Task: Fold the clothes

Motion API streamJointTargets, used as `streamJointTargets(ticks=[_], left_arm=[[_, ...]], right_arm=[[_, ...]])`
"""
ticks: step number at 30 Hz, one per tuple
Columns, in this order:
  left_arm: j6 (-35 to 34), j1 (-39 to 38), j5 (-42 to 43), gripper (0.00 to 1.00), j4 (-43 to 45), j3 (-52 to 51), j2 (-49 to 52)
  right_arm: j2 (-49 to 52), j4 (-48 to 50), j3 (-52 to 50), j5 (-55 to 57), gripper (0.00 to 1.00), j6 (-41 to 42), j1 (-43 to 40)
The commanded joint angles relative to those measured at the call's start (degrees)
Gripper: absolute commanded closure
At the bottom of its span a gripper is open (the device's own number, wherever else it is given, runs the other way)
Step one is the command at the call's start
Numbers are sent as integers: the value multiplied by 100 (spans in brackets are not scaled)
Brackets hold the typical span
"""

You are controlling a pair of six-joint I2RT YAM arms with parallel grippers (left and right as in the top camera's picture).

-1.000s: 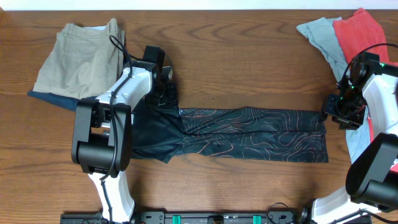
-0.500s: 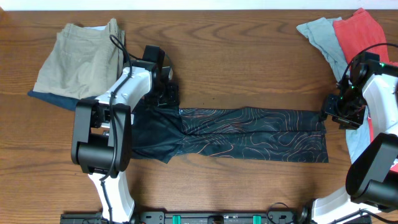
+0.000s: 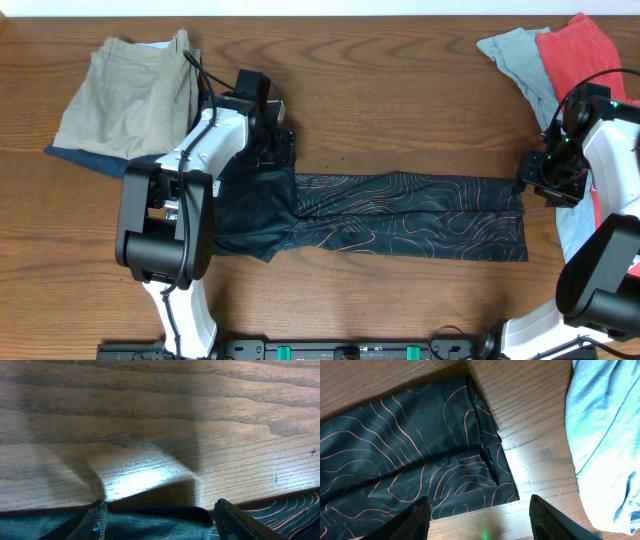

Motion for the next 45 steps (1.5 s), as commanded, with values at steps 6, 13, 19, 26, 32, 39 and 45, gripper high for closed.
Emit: streamJointTargets(ticks=[6, 13, 19, 26, 32, 39, 45], left_arm=[[92, -7, -72, 25, 24, 37, -234], [70, -4, 671, 19, 649, 39, -470], [-15, -31, 680, 15, 463, -46, -481], [-13, -35, 463, 15, 190, -302, -437], [-15, -35, 439, 24, 199, -498, -437], [-13, -35, 439, 25, 341, -730, -435], [-15, -66, 131, 36, 525, -896, -433]], right_arm=[[-120, 17, -24, -22, 38, -61, -42], [-120, 33, -24, -22, 37, -59, -42], [-120, 33, -24, -22, 37, -61, -42], [-120, 37, -24, -22, 37, -59, -42], [-120, 31, -24, -22, 37, -61, -42], [-120, 33, -24, -24, 37, -57, -42], [-120, 33, -24, -24, 37, -57, -42]])
